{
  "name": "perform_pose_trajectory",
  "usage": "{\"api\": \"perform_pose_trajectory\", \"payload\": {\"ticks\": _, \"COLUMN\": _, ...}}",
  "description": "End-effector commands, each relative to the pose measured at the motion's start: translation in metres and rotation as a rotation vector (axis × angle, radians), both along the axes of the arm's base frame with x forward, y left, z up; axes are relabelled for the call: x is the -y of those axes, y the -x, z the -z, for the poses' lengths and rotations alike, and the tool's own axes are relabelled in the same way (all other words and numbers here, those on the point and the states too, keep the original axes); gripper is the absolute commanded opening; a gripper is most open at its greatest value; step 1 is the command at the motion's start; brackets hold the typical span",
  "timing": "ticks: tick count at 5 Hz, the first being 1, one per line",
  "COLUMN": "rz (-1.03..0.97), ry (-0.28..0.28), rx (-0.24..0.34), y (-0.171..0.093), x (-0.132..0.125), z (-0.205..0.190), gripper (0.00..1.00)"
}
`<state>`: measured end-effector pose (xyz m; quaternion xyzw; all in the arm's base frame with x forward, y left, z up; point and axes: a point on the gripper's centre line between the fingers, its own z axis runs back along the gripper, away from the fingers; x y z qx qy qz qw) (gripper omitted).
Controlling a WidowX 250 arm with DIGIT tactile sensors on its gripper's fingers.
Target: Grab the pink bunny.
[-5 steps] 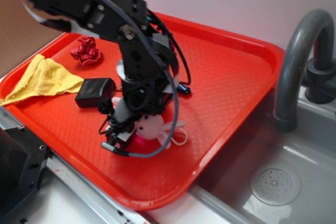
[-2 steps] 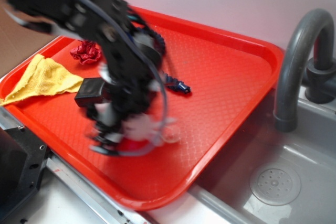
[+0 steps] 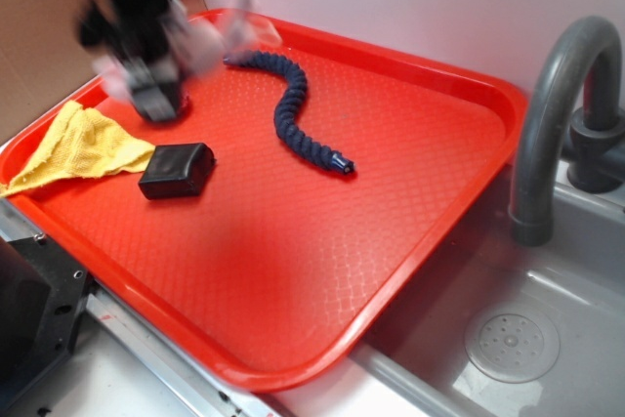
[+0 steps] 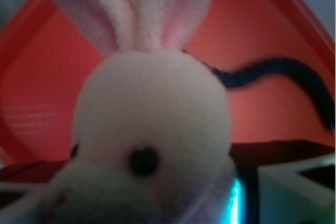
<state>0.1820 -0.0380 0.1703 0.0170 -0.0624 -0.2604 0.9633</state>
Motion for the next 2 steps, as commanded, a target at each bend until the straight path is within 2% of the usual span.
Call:
{"api": "perform_pose_trajectory", "payload": {"ticks": 1, "rz": -0.51, "ry": 0.07, "rx": 0.163, "y": 0.03, "x": -0.012, "z": -0.071, "gripper": 0.0}}
{"api": "perform_pose_trajectory", "payload": {"ticks": 2, "rz": -0.505, "ry": -0.037, "rx": 0.047, "y": 0.019, "x": -0.009, "z": -0.056, "gripper": 0.07}}
